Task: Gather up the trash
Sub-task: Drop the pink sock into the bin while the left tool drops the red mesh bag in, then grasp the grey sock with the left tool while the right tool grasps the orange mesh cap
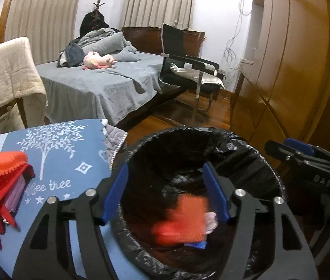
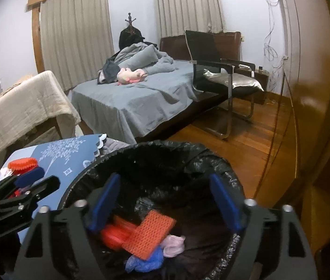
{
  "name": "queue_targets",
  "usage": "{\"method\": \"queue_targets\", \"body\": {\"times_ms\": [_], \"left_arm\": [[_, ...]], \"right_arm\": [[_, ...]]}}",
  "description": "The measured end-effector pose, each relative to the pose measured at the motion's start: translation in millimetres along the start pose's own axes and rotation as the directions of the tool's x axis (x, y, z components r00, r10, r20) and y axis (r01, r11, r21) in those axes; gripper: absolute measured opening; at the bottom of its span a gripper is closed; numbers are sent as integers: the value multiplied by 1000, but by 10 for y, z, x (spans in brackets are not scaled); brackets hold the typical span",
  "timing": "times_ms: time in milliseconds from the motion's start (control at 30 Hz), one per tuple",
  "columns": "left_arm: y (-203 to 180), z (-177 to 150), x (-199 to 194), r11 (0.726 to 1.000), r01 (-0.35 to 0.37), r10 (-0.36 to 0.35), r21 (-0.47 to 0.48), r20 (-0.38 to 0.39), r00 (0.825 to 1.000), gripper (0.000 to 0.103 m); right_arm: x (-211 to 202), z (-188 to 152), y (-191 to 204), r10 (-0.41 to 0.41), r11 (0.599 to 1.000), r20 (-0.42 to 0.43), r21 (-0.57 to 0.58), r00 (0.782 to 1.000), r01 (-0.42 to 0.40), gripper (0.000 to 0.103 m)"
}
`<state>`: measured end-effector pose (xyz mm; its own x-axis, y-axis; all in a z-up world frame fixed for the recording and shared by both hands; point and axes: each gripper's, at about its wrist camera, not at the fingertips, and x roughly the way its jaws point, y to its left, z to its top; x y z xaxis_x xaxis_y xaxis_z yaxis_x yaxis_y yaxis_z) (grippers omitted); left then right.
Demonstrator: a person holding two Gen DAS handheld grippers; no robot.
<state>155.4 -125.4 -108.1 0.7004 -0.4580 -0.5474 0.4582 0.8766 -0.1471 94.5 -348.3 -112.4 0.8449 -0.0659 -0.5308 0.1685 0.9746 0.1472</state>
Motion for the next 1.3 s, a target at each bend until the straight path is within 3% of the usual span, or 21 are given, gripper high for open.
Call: {"method": "queue_targets", "body": {"times_ms": [67,233,433,767,1067,1167,1300], "left_arm": [[66,2,-49,1000,-27,27,-1,7,1000,76],[313,12,-279,993,-119,119,-8,46,992,86],[680,-63,-590,970,-241,243,-30,65,968,89],[1522,-267,-1123,888,-445,453,-115,50,890,89],[2265,-599,-1403,797,-578,582,-174,-32,813,89],[2436,-691,-1393,782,-594,593,-189,-66,802,89],[2573,-773,-1348,777,-596,590,-204,-98,802,86]], "right_arm": [[-17,7,24,-5,1000,14,-1,1000,5,97],[-17,9,196,21,1000,10,-7,1000,-21,97],[61,-18,579,91,995,-7,-30,996,-91,97],[217,-158,1559,246,960,-53,-124,968,-251,97],[351,-321,2260,335,915,-106,-199,936,-350,97],[385,-386,2413,346,905,-124,-217,930,-366,97],[442,-447,2545,354,896,-144,-230,924,-380,97]]}}
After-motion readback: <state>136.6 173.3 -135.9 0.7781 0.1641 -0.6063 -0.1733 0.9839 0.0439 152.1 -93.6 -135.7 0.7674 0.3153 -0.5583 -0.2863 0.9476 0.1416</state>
